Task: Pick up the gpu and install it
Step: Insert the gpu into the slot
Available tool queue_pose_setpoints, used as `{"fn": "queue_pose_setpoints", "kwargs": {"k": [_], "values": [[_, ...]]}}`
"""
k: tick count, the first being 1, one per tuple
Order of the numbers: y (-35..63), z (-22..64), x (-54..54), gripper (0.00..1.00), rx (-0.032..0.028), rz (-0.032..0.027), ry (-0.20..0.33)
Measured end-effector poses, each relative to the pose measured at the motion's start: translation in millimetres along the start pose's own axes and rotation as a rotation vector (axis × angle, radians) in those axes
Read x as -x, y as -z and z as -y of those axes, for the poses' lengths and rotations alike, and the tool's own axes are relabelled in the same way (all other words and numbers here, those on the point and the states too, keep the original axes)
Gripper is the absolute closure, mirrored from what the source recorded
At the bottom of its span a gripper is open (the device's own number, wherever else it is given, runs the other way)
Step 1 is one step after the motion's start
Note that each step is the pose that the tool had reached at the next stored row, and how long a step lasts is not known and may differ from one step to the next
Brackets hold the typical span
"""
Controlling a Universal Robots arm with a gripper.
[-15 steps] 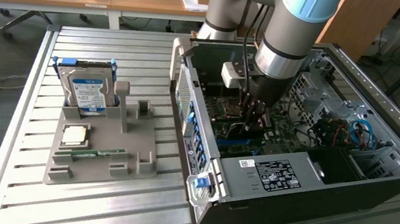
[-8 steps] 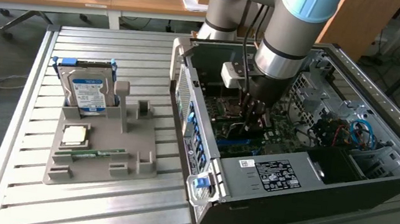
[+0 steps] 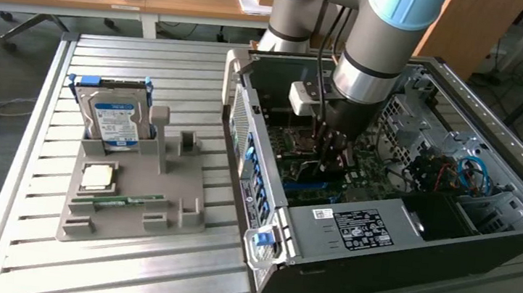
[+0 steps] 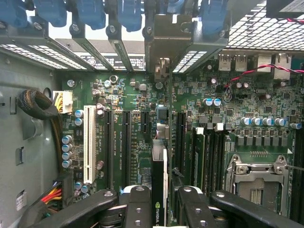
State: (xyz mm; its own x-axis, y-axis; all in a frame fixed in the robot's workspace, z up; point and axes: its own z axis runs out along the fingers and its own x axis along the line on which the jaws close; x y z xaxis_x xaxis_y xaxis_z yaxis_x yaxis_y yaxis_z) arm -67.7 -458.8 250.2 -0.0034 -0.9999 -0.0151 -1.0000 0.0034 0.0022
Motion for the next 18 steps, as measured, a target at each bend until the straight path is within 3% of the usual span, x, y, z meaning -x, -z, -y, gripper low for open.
{"fn": "queue_pose_setpoints", "kwargs": {"k": [18], "values": [[0.0,0.0,-0.2,0.74,-0.0003,0.0001,-0.015]]}}
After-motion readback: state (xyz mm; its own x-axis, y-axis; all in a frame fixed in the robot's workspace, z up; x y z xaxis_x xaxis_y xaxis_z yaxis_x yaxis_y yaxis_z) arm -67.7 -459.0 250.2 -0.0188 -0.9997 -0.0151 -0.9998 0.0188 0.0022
